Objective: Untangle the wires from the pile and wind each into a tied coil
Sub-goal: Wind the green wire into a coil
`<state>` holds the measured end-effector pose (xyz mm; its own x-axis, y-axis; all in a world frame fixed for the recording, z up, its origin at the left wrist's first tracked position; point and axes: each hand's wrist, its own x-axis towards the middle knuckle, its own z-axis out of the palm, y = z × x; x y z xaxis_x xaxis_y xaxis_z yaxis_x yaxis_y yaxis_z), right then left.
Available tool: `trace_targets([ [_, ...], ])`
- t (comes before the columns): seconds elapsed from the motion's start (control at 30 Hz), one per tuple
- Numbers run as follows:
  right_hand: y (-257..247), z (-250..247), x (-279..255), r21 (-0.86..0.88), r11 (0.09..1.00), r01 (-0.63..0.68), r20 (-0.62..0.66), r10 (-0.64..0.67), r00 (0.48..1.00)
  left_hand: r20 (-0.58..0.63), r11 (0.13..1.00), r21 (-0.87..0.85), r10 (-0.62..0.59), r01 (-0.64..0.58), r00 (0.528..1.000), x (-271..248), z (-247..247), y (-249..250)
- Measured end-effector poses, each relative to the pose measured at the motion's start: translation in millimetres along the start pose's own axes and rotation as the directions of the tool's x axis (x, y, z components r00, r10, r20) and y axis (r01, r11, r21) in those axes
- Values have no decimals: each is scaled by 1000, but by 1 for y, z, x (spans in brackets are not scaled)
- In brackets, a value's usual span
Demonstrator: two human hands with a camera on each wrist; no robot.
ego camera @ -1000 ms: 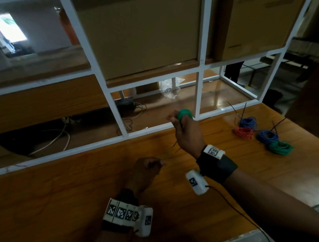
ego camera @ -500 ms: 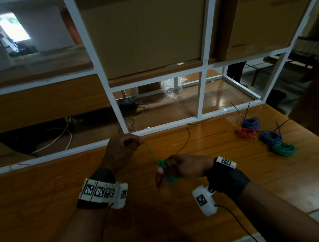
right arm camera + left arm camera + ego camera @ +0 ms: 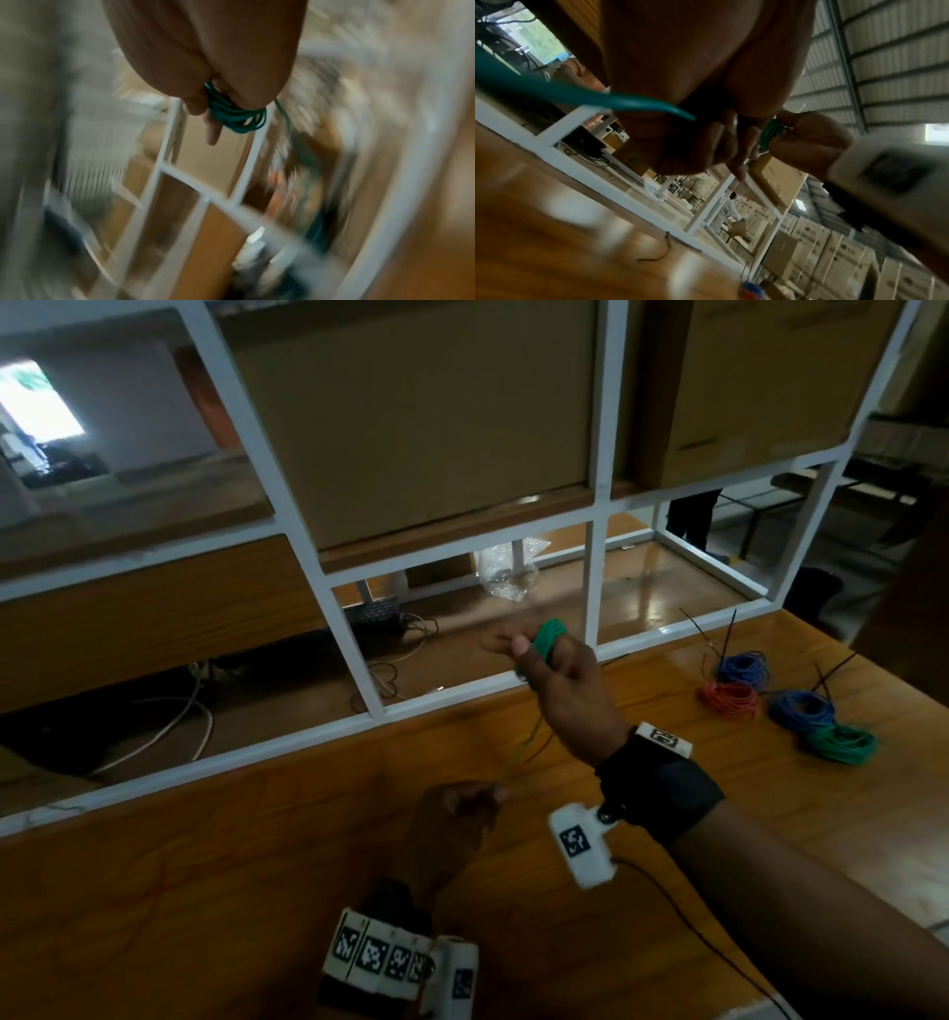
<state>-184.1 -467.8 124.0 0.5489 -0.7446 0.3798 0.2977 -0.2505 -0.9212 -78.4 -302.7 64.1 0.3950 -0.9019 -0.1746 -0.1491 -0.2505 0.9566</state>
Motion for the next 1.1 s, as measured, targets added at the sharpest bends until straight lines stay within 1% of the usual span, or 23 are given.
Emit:
trace_targets([
  [0.03, 10, -8, 3, -268, 963, 24, -16, -29, 999, -26, 999, 37, -18, 19, 1000, -2, -4, -3],
  [0.07, 19, -16, 6, -481, 877, 8, -7, -13, 1000, -68, 998, 50, -30, 34, 997, -5, -10, -4],
  [0.1, 23, -21, 5, -614, 789, -12, 30, 39, 999, -119, 998, 38, -50, 55, 992, -5, -18, -4],
  [0.17, 28, -26, -1, -766, 642, -1, 155, 187, 970, -230, 998, 13, -59, 64, 971, -3, -41, -2],
  [0.23, 25, -24, -11, -838, 545, 34, 261, 344, 902, -299, 996, 87, 55, -30, 953, 3, -62, 8],
  [0.27, 24, -22, -16, -839, 544, 25, 312, 443, 841, -306, 987, 130, 127, -90, 944, 7, -69, 15],
  [0.33, 17, -13, -26, -801, 597, -51, 422, 623, 658, -275, 943, 275, 265, -188, 924, 15, -77, 30],
  [0.4, 15, -6, -35, -702, 695, -158, 563, 676, 476, -209, 875, 399, 378, -274, 902, 28, -81, 41],
  [0.43, 14, -4, -39, -619, 756, -214, 638, 643, 424, -188, 855, 418, 414, -309, 891, 34, -81, 45],
  [0.47, 14, -2, -42, -512, 813, -278, 708, 582, 401, -182, 858, 395, 422, -327, 888, 41, -80, 47],
  [0.53, 7, -1, -44, -266, 864, -428, 809, 441, 388, -206, 893, 304, 401, -332, 892, 50, -76, 49],
  [0.57, 2, -1, -43, -136, 856, -498, 838, 368, 404, -215, 907, 269, 385, -325, 898, 53, -74, 48],
  [0.6, -3, -2, -41, -7, 832, -555, 842, 304, 445, -210, 910, 259, 379, -322, 901, 54, -69, 50],
  [0.67, -13, -3, -33, 272, 751, -602, 796, 175, 579, -186, 937, 192, 328, -293, 926, 55, -55, 48],
  [0.77, -27, -1, -18, 552, 670, -496, 623, 65, 780, -118, 985, -86, 141, -152, 983, 44, -20, 50],
  [0.83, -31, 1, -10, 577, 724, -378, 489, 64, 870, -59, 986, -84, 137, -141, 989, 36, -1, 47],
  [0.9, -25, 1, -3, 443, 882, -158, 269, 38, 962, -42, 981, -39, 189, -191, 981, 32, 4, 39],
  [0.93, -15, -2, 1, 284, 958, -46, 138, 6, 990, -51, 977, -2, 214, -215, 975, 30, 4, 37],
  [0.97, -6, -7, 4, 43, 998, 37, 15, -38, 999, -62, 969, 56, 245, -242, 968, 30, 0, 32],
  [1.0, 2, -12, 7, -252, 965, 75, -59, -93, 994, -64, 955, 126, 279, -270, 958, 29, -4, 29],
  [1.03, 7, -16, 8, -513, 855, 74, -50, -116, 992, -71, 936, 207, 306, -286, 949, 29, -9, 27],
  [1.07, 10, -19, 7, -693, 719, 54, 15, -60, 998, -81, 914, 279, 327, -294, 941, 30, -16, 26],
  [1.1, 11, -20, 3, -800, 597, 56, 103, 44, 994, -91, 891, 339, 350, -301, 932, 31, -23, 27],
])
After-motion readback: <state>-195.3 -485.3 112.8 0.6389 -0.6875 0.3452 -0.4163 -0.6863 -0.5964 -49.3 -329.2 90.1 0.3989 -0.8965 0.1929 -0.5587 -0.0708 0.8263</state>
